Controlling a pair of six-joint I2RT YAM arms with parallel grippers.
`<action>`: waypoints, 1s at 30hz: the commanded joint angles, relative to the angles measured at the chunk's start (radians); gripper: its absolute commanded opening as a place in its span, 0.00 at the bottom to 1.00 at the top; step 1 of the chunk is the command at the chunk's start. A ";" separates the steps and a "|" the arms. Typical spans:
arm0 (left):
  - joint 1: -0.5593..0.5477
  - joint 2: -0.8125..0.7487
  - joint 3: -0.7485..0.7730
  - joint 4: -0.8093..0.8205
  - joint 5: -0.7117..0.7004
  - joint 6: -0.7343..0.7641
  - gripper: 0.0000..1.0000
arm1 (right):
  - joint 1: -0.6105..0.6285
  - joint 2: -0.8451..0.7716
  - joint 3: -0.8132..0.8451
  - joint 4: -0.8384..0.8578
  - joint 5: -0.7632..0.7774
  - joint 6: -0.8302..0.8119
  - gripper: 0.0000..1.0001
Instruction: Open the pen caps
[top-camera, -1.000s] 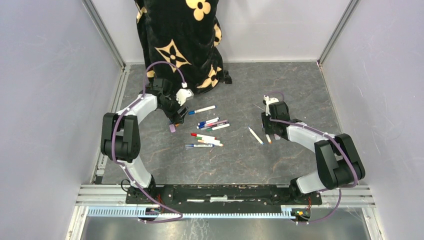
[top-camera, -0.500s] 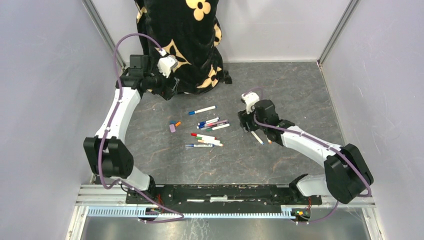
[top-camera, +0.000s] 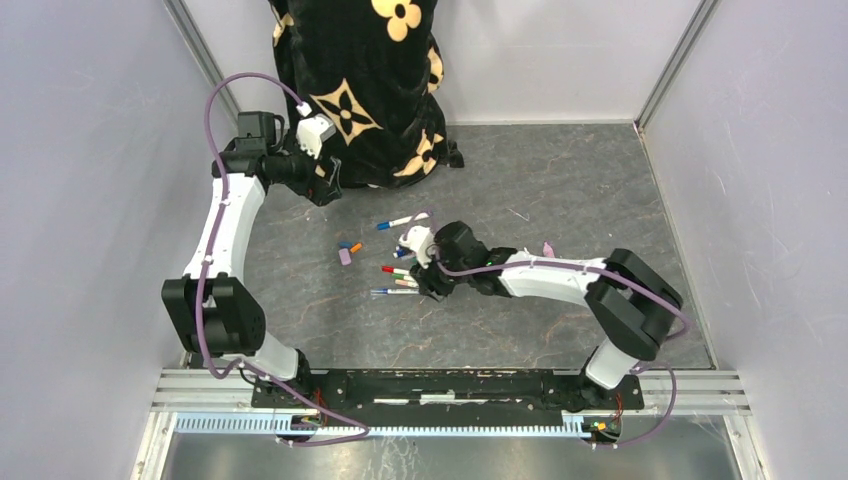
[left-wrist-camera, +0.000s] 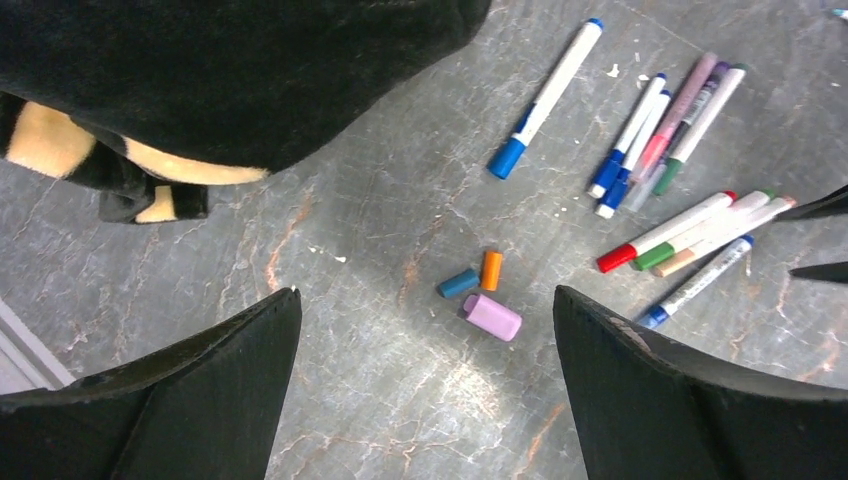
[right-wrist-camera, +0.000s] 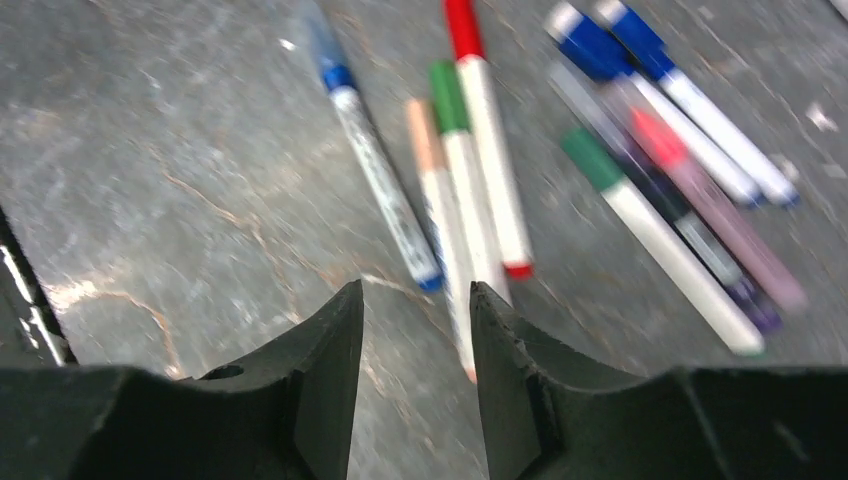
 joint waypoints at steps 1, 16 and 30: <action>0.012 -0.058 -0.006 -0.044 0.089 -0.033 1.00 | 0.050 0.080 0.120 0.042 -0.045 -0.043 0.47; 0.077 -0.040 -0.009 -0.164 0.215 0.047 0.97 | 0.028 0.169 0.171 0.012 0.016 -0.058 0.30; 0.075 -0.037 -0.002 -0.199 0.251 0.079 0.95 | -0.016 0.157 0.071 0.026 0.009 -0.066 0.23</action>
